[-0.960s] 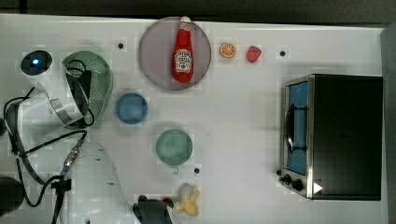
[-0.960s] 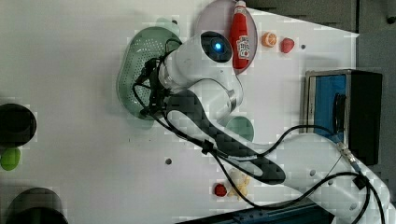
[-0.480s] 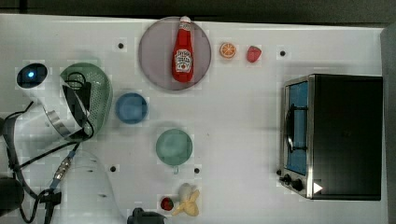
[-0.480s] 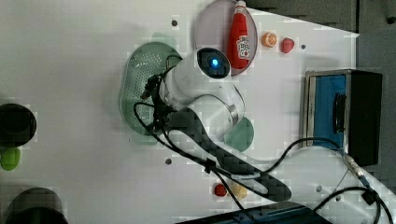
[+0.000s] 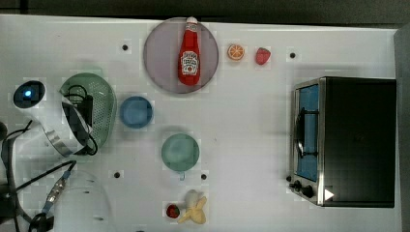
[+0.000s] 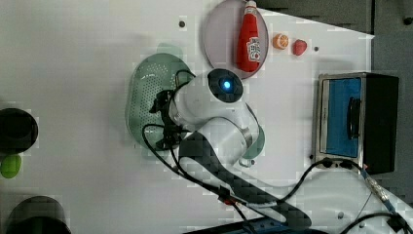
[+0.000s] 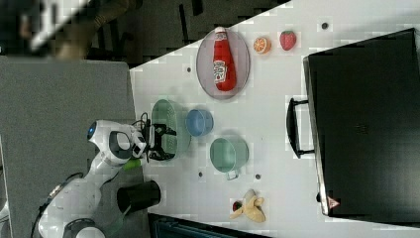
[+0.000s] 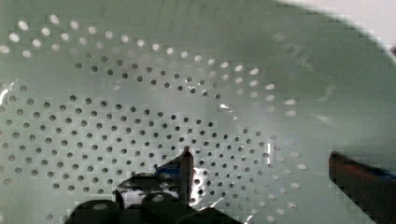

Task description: Drag strainer backwards.

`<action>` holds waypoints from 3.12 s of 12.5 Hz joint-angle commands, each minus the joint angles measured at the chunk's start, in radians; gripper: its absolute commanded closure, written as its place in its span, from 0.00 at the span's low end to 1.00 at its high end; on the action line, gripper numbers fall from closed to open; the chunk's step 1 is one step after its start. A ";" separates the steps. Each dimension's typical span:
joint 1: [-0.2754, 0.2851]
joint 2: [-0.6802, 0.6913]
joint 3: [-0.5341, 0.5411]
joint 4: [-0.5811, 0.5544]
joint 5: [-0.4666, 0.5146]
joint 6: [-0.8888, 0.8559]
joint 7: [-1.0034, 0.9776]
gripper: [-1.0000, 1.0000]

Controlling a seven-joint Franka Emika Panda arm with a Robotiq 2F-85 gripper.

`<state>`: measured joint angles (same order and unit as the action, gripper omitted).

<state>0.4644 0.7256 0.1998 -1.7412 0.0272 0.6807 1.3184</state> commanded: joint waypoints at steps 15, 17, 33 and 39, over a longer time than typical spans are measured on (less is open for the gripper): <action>0.139 -0.184 0.016 -0.282 0.053 0.090 0.085 0.00; 0.155 -0.200 0.016 -0.308 0.055 0.098 0.086 0.00; 0.116 -0.497 -0.122 -0.325 0.067 0.087 -0.226 0.00; 0.042 -0.780 -0.402 -0.236 0.064 -0.313 -0.740 0.00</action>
<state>0.5596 -0.0296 -0.1588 -1.9941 0.0880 0.4004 0.7798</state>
